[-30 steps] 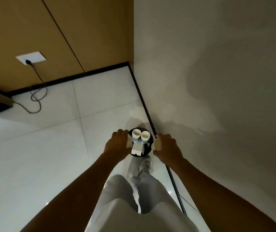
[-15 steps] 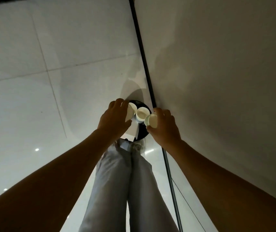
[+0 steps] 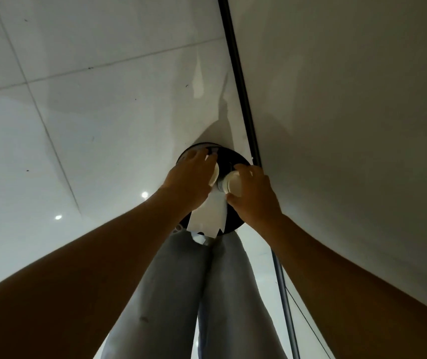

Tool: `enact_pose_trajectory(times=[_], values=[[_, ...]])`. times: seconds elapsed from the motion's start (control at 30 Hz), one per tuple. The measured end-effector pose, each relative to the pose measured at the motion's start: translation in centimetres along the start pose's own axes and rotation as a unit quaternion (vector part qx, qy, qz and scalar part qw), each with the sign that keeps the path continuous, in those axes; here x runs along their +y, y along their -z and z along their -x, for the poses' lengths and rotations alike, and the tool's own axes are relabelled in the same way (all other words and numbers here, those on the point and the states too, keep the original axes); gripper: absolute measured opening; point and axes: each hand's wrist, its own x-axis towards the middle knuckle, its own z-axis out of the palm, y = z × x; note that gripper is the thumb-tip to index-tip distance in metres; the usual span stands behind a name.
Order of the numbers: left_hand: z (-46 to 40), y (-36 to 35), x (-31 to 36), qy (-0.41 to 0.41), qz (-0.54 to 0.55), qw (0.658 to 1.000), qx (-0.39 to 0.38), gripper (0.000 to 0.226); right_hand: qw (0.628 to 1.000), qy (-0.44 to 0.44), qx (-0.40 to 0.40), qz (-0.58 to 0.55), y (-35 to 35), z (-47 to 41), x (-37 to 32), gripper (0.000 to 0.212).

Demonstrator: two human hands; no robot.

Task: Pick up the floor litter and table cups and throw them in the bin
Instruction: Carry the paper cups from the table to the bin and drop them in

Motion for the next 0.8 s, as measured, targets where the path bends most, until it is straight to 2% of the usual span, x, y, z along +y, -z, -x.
enact_pose_trajectory(times=[0.13,0.27,0.37,0.6,0.8], values=[[-0.8,-1.6,-0.9,0.000,-0.015,0.999,-0.030,0.082,1.000,-0.013,-0.012,-0.006,-1.3,-0.6,0.3,0.071],[0.3,-0.9,-0.9,0.005,0.003,1.000,0.010,0.085,1.000,-0.014,-0.004,0.003,-0.3,0.1,0.2,0.081],[3.3,0.9,-0.4,0.029,0.028,0.998,0.038,0.075,1.000,0.003,0.019,0.006,1.4,2.2,-1.0,0.074],[15.5,6.9,2.4,0.104,0.048,0.989,0.088,0.058,0.993,0.100,-0.007,0.057,7.1,10.5,-7.7,0.064],[28.1,11.0,7.1,0.223,0.120,0.957,0.139,0.054,0.959,0.222,-0.048,0.169,12.5,21.4,-13.7,0.060]])
